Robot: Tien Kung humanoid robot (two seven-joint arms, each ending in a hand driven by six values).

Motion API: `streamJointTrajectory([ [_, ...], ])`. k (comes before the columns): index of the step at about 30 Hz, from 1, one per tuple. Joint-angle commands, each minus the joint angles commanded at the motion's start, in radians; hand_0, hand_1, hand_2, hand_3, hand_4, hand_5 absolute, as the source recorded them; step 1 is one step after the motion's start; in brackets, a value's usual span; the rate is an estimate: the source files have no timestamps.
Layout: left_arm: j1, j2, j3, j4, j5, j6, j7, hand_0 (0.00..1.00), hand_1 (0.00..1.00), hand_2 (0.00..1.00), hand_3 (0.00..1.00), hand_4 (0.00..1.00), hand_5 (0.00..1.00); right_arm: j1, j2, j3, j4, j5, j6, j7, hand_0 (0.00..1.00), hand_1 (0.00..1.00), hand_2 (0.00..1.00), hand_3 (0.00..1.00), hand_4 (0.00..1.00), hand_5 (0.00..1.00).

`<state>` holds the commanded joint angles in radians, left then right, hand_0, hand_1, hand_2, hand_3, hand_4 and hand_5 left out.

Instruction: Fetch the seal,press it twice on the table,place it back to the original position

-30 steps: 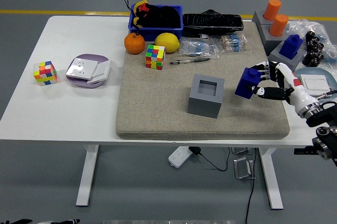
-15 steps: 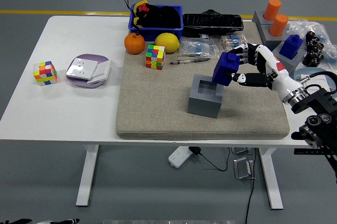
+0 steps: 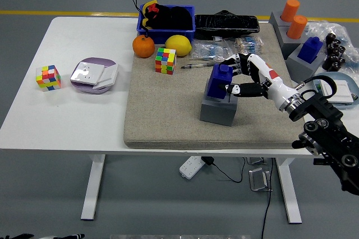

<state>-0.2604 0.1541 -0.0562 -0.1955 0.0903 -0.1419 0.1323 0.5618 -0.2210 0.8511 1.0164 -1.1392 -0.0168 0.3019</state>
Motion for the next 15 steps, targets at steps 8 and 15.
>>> streamJointTrajectory([
  [8, 0.000, 0.000, 0.001, -0.001, 0.000, 0.000, 0.000, 0.819, 0.816, 0.788, 0.837, 0.803, 0.405, 0.006, 0.003, -0.017, -0.024, 0.002, 0.000, 0.005, 0.493, 0.355, 0.359, 0.363, 0.654, 0.002],
  [15, 0.002, 0.003, 0.005, -0.002, 0.000, 0.000, -0.001, 0.819, 0.816, 0.788, 0.837, 0.803, 0.404, 0.006, 0.000, -0.025, -0.034, 0.000, 0.001, 0.007, 0.493, 0.355, 0.358, 0.363, 0.655, 0.002],
])
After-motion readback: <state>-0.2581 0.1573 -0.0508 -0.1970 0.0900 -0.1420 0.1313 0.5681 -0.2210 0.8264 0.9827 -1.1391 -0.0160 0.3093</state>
